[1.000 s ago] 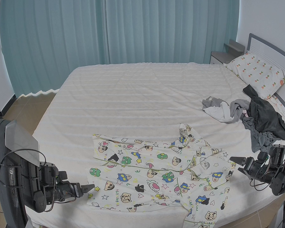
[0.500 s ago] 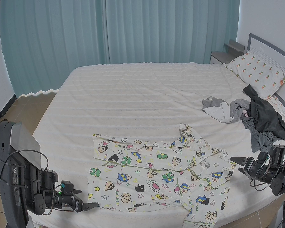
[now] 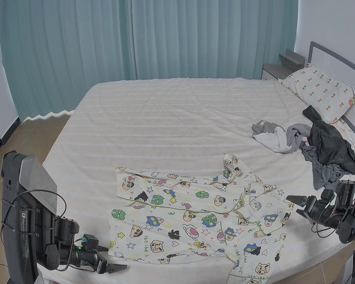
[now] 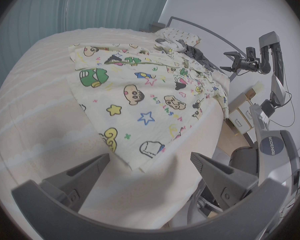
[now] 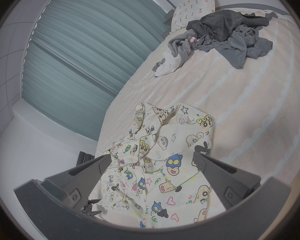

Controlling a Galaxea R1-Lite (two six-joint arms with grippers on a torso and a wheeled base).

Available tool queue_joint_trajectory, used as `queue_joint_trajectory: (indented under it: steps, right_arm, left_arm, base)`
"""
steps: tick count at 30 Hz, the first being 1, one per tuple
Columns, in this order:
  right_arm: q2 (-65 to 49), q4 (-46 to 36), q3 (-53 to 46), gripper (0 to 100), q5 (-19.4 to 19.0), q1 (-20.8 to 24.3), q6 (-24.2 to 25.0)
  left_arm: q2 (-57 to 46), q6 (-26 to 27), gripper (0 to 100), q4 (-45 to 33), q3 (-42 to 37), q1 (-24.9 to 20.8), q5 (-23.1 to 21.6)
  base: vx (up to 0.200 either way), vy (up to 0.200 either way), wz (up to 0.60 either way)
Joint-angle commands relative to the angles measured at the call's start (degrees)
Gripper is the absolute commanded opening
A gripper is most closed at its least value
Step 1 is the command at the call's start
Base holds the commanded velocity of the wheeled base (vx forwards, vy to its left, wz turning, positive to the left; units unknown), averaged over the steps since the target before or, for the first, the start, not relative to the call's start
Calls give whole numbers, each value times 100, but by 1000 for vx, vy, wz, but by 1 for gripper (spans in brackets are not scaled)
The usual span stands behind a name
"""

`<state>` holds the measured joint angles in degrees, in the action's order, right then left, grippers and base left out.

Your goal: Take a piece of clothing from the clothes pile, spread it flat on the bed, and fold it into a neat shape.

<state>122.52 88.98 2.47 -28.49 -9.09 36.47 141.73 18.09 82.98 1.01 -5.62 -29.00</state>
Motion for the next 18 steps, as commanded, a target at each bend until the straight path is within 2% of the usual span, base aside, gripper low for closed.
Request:
queue_joint_trajectory:
  steps: [1,3,14,18]
  right_arm:
    - [0,58,-1,100,-8,-5,0]
    - [0,58,-1,100,-16,-5,0]
    - [-8,58,-1,100,-8,-5,0]
    - [-8,58,-1,100,-16,-5,0]
  left_arm:
    - [30,28,100,-10,-101,-115,299]
    - [57,10,100,34,-101,-168,474]
    - [136,-42,100,87,66,-299,729]
    - [145,-376,100,104,154,-501,808]
  base:
    - [0,0,0]
    - [0,0,0]
    - [0,0,0]
    - [0,0,0]
